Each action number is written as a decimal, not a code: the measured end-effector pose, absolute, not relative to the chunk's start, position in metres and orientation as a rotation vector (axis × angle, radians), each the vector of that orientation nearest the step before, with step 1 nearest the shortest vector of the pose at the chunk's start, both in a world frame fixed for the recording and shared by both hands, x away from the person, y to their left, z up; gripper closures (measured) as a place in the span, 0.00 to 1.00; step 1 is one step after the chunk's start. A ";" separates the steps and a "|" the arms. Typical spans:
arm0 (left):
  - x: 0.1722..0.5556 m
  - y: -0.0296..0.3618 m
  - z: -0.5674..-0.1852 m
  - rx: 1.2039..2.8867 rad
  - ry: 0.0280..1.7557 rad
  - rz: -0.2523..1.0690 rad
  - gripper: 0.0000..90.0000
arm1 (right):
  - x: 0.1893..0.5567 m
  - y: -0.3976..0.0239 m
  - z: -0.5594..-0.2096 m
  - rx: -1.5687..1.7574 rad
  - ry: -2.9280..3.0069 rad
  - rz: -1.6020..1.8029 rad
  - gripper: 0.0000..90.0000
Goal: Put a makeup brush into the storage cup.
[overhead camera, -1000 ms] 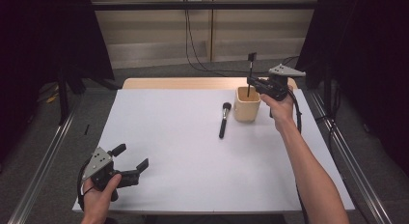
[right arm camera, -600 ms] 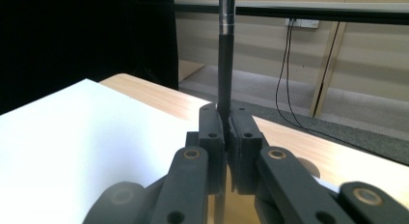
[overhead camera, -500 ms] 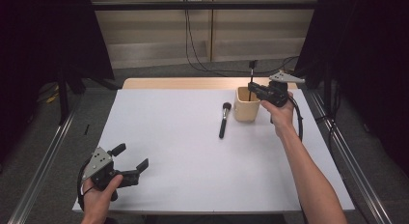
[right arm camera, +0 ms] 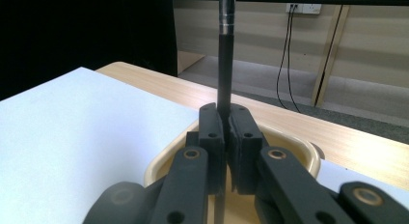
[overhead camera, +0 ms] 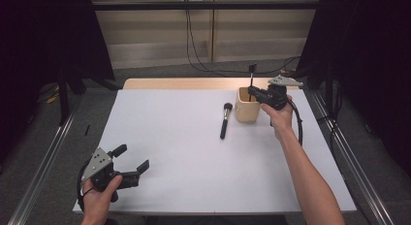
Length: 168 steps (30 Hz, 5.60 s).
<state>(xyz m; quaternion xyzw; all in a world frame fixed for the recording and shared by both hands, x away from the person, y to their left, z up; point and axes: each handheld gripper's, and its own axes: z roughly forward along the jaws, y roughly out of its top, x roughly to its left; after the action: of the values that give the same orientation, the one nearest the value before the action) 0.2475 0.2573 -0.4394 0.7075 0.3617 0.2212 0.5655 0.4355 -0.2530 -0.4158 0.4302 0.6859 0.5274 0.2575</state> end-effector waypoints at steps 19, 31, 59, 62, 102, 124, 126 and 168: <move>0.250 0.258 -0.441 1.675 0.858 0.519 0.02 | 0.434 -0.253 -0.427 1.203 1.889 1.405 0.91; 0.251 0.260 -0.441 1.651 0.872 0.502 0.02 | 0.430 -0.255 -0.425 1.200 1.874 1.418 0.72; 0.251 0.261 -0.440 1.667 0.863 0.527 0.02 | 0.381 -0.268 -0.418 1.202 1.843 1.475 0.01; 0.251 0.261 -0.439 1.654 0.872 0.528 0.02 | 0.374 -0.271 -0.418 1.196 1.837 1.467 0.01; 0.244 0.266 -0.437 1.677 0.872 0.539 0.03 | 0.252 -0.303 -0.438 1.228 1.773 1.451 0.01; 0.238 0.262 -0.435 1.698 0.843 0.551 0.03 | 0.197 -0.317 -0.451 1.258 1.762 1.383 0.01; 0.238 0.262 -0.434 1.694 0.845 0.560 0.03 | 0.196 -0.317 -0.451 1.252 1.760 1.397 0.01; 0.245 0.263 -0.436 1.706 0.850 0.553 0.03 | 0.225 -0.300 -0.444 1.212 1.786 1.408 0.02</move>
<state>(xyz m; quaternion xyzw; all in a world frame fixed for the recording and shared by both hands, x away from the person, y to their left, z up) 0.2446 0.2629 -0.4362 0.7196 0.3587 0.2334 0.5468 0.2249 -0.3001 -0.4436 0.4518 0.6657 0.5247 0.2783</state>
